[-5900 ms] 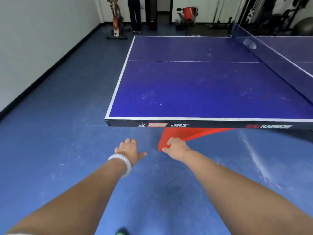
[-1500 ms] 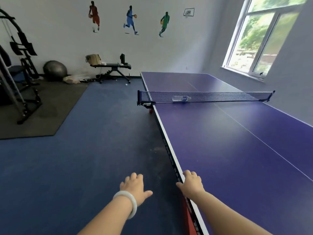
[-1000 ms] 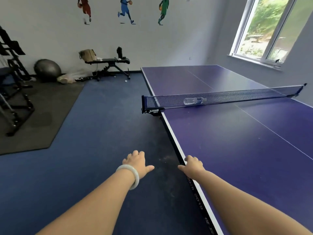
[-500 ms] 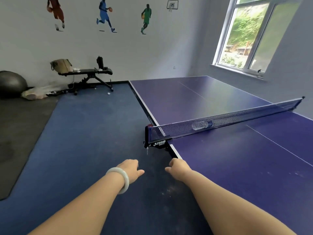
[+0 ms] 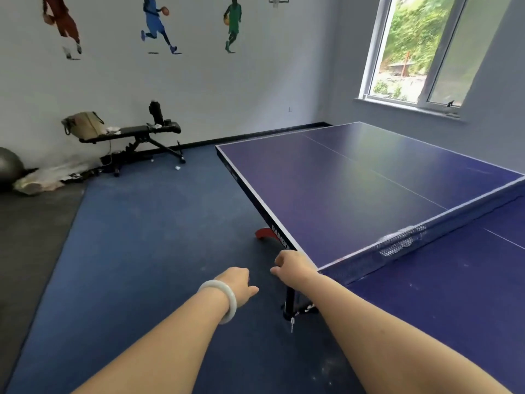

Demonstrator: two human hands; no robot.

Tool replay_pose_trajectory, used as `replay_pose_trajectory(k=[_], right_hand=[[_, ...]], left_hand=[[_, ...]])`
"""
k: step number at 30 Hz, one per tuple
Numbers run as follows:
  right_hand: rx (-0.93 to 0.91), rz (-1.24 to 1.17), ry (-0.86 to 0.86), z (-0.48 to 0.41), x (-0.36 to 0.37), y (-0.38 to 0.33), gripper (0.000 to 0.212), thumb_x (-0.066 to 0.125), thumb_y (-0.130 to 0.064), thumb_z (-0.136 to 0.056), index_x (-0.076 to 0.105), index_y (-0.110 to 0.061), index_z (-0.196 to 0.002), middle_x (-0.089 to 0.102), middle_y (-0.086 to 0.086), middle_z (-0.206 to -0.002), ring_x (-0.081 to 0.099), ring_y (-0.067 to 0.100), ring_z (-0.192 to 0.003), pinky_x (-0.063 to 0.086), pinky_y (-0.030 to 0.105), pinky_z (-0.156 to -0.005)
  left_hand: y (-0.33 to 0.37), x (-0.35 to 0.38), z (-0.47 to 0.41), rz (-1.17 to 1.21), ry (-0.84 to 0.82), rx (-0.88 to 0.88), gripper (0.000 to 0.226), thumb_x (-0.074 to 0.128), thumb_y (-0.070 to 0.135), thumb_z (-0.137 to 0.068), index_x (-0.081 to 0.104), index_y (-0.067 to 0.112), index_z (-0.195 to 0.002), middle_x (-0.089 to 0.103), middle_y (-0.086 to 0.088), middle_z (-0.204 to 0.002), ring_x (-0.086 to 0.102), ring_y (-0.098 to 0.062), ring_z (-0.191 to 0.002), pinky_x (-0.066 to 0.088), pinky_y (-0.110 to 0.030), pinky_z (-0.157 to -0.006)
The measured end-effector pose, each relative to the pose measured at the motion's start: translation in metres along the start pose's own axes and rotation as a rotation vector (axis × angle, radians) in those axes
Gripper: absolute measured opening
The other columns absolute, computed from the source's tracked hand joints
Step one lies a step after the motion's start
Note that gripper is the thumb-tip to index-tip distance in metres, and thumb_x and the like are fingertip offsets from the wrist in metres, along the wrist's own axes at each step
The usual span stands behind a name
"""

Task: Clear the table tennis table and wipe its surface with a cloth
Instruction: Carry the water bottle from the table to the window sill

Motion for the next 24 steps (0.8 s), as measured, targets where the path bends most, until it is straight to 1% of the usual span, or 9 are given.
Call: replay_pose_trajectory(k=[4, 6, 9, 11, 12, 14, 17, 20, 24], right_hand=[[0.065, 0.018, -0.052, -0.087, -0.004, -0.011, 0.034, 0.061, -0.025, -0.094, 0.061, -0.003, -0.121, 0.064, 0.014, -0.122, 0.062, 0.029, -0.112, 0.052, 0.040, -0.095], [0.104, 0.035, -0.069, -0.127, -0.004, -0.006, 0.034, 0.063, -0.027, -0.093, 0.062, -0.005, -0.118, 0.066, 0.011, -0.119, 0.064, 0.027, -0.107, 0.053, 0.038, -0.094], [0.182, 0.035, -0.091, -0.174, -0.005, 0.010, 0.025, 0.064, -0.026, -0.091, 0.064, -0.005, -0.105, 0.066, 0.007, -0.108, 0.061, 0.021, -0.089, 0.055, 0.031, -0.075], [0.245, 0.002, -0.078, -0.198, -0.006, 0.024, 0.019, 0.065, -0.025, -0.090, 0.060, -0.009, -0.098, 0.061, 0.006, -0.097, 0.056, 0.021, -0.080, 0.045, 0.026, -0.058], [0.277, -0.021, -0.069, -0.209, -0.007, 0.031, 0.019, 0.065, -0.026, -0.090, 0.058, -0.009, -0.097, 0.060, 0.005, -0.094, 0.056, 0.021, -0.078, 0.042, 0.025, -0.056], [0.331, -0.067, -0.051, -0.232, -0.009, 0.044, 0.020, 0.066, -0.026, -0.090, 0.057, -0.009, -0.098, 0.061, 0.006, -0.095, 0.056, 0.021, -0.080, 0.043, 0.026, -0.060], [0.443, -0.140, -0.022, -0.262, -0.011, 0.064, 0.031, 0.064, -0.025, -0.092, 0.060, -0.003, -0.114, 0.066, 0.011, -0.109, 0.059, 0.024, -0.089, 0.049, 0.031, -0.073], [0.581, -0.219, 0.050, -0.281, -0.020, 0.083, 0.042, 0.062, -0.020, -0.093, 0.057, 0.005, -0.127, 0.063, 0.019, -0.126, 0.061, 0.032, -0.117, 0.051, 0.043, -0.096], [0.766, -0.303, 0.127, -0.282, -0.034, 0.108, 0.044, 0.061, -0.022, -0.095, 0.055, 0.005, -0.130, 0.060, 0.020, -0.131, 0.057, 0.033, -0.121, 0.048, 0.044, -0.100]], left_hand=[[-0.034, -0.033, -0.065, -0.010, -0.019, -0.029, 0.040, 0.049, 0.043, -0.099, 0.052, 0.014, -0.127, 0.055, -0.003, -0.124, 0.057, -0.022, -0.109, 0.049, -0.035, -0.090], [-0.048, -0.048, -0.101, -0.010, -0.004, -0.027, 0.042, 0.049, 0.043, -0.099, 0.050, 0.015, -0.130, 0.053, -0.001, -0.127, 0.056, -0.022, -0.112, 0.047, -0.036, -0.092], [-0.057, -0.060, -0.151, -0.022, -0.027, -0.011, 0.042, 0.049, 0.043, -0.099, 0.050, 0.014, -0.129, 0.053, -0.001, -0.125, 0.056, -0.021, -0.111, 0.048, -0.037, -0.093], [-0.055, -0.064, -0.187, -0.042, -0.051, 0.025, 0.043, 0.049, 0.043, -0.099, 0.050, 0.013, -0.130, 0.053, -0.002, -0.126, 0.056, -0.022, -0.111, 0.048, -0.038, -0.093], [-0.051, -0.066, -0.205, -0.052, -0.061, 0.047, 0.044, 0.049, 0.044, -0.099, 0.050, 0.013, -0.130, 0.052, -0.003, -0.126, 0.056, -0.023, -0.111, 0.048, -0.039, -0.093], [-0.038, -0.070, -0.244, -0.076, -0.087, 0.108, 0.044, 0.049, 0.044, -0.099, 0.050, 0.013, -0.130, 0.052, -0.004, -0.127, 0.055, -0.024, -0.112, 0.048, -0.040, -0.094], [-0.015, -0.075, -0.299, -0.120, -0.139, 0.225, 0.045, 0.050, 0.043, -0.099, 0.049, 0.013, -0.133, 0.050, -0.005, -0.131, 0.053, -0.026, -0.117, 0.047, -0.039, -0.096], [0.005, -0.081, -0.350, -0.170, -0.192, 0.346, 0.046, 0.051, 0.043, -0.099, 0.048, 0.013, -0.133, 0.050, -0.006, -0.131, 0.053, -0.026, -0.118, 0.046, -0.041, -0.098], [0.034, -0.084, -0.412, -0.239, -0.250, 0.482, 0.042, 0.052, 0.042, -0.098, 0.050, 0.013, -0.127, 0.053, -0.005, -0.127, 0.057, -0.025, -0.112, 0.049, -0.039, -0.095]])
Point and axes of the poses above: each hand's wrist, its own z-axis away from the middle knuckle, its own x-axis out of the palm, y = z × x, the point moved 5 cm from there along -z, towards the middle knuckle
